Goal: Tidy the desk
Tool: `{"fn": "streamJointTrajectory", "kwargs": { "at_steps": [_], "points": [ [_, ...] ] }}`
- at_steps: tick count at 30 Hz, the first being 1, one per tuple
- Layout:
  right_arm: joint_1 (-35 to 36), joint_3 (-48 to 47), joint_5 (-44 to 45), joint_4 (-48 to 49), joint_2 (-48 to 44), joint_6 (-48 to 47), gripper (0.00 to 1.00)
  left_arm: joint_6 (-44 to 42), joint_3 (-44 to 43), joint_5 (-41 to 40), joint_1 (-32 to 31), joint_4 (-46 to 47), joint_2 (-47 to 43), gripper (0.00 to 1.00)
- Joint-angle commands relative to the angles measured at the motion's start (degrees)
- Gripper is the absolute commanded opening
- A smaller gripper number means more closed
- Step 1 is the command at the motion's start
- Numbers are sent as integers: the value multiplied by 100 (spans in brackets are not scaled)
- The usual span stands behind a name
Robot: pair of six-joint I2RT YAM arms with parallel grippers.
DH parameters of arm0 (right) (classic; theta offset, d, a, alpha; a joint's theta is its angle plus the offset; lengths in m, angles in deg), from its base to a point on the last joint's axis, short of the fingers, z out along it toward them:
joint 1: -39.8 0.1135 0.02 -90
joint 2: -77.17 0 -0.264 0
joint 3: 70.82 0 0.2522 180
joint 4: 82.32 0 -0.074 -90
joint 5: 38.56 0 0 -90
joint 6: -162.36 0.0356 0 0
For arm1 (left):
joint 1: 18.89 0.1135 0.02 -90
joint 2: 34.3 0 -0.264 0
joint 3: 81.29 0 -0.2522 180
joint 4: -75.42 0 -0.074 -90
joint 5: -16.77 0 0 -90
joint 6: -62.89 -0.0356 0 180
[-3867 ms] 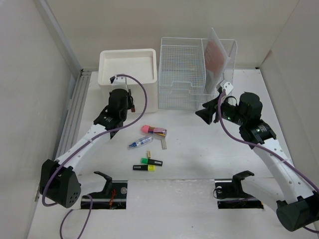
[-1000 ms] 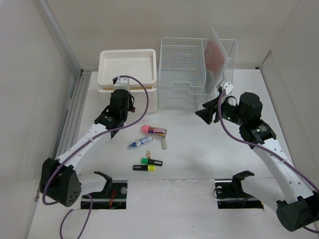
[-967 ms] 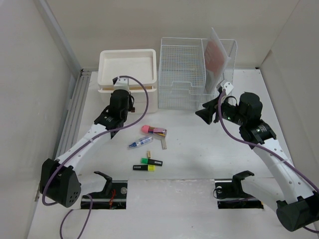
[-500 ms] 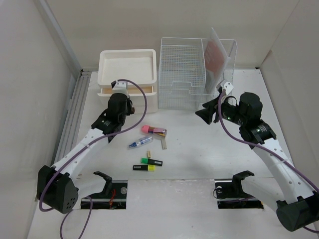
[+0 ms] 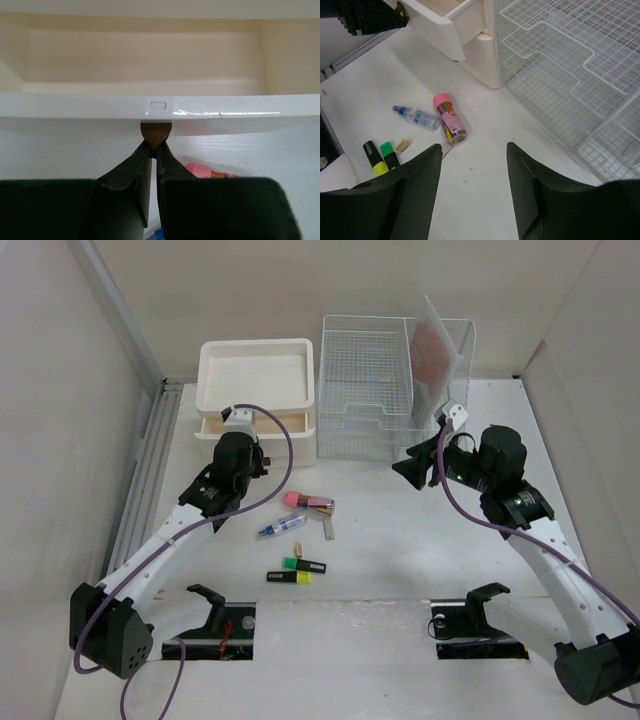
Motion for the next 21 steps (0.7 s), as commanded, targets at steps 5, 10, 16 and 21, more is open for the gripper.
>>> {"fn": "streamJointTrajectory", "kwargs": {
  "at_steps": [5,10,16,21],
  "points": [
    [-33,-101,50,148,-125,43,60,36,107,88,-35,-591,-131,0],
    [-33,-101,50,148,-125,43,60,36,107,88,-35,-591,-78,35],
    [-33,-101,-11,148,-125,43,60,89,55,237,-35,-696,-297,66],
    [98,-154,-539,-185,77,-686,67,142,-155,597,-35,-916,-807,75]
  ]
}}
